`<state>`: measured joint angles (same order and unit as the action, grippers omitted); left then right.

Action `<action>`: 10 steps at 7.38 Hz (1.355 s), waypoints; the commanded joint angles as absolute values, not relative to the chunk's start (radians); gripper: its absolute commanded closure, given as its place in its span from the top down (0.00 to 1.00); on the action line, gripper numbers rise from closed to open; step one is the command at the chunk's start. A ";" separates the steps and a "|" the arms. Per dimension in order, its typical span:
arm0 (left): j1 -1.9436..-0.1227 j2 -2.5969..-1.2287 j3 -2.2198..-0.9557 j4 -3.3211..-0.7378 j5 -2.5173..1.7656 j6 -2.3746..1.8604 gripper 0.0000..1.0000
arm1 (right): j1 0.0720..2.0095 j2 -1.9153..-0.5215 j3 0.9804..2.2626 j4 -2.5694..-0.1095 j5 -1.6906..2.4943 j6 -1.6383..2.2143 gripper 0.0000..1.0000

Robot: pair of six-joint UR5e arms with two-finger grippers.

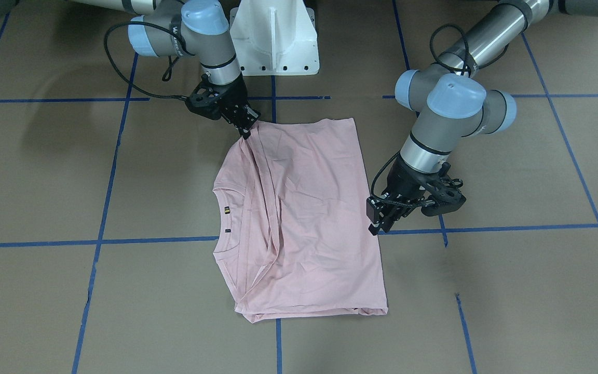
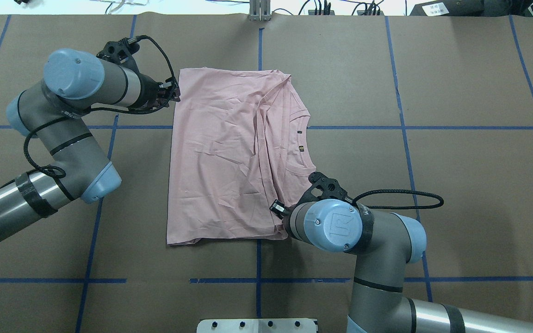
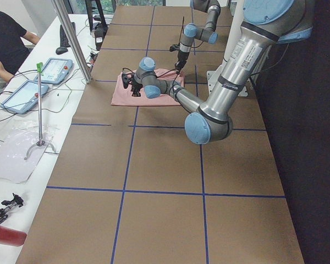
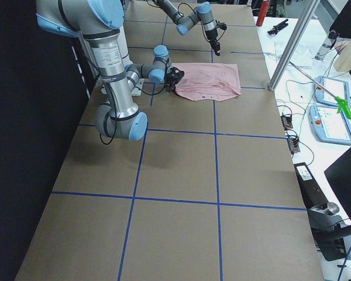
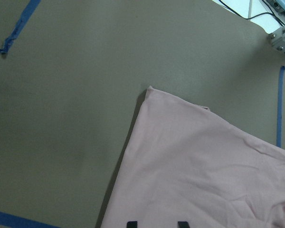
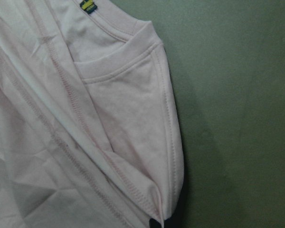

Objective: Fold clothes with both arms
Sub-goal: 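Move both grippers to the shirt's two corners nearest the robot and grasp them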

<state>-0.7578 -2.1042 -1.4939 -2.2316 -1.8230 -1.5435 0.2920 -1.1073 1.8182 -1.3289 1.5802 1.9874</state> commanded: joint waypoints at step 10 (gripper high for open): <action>-0.187 -1.809 -1.954 -1.944 -1.560 -2.069 0.57 | 0.236 -1.215 1.993 -1.402 1.574 1.994 0.00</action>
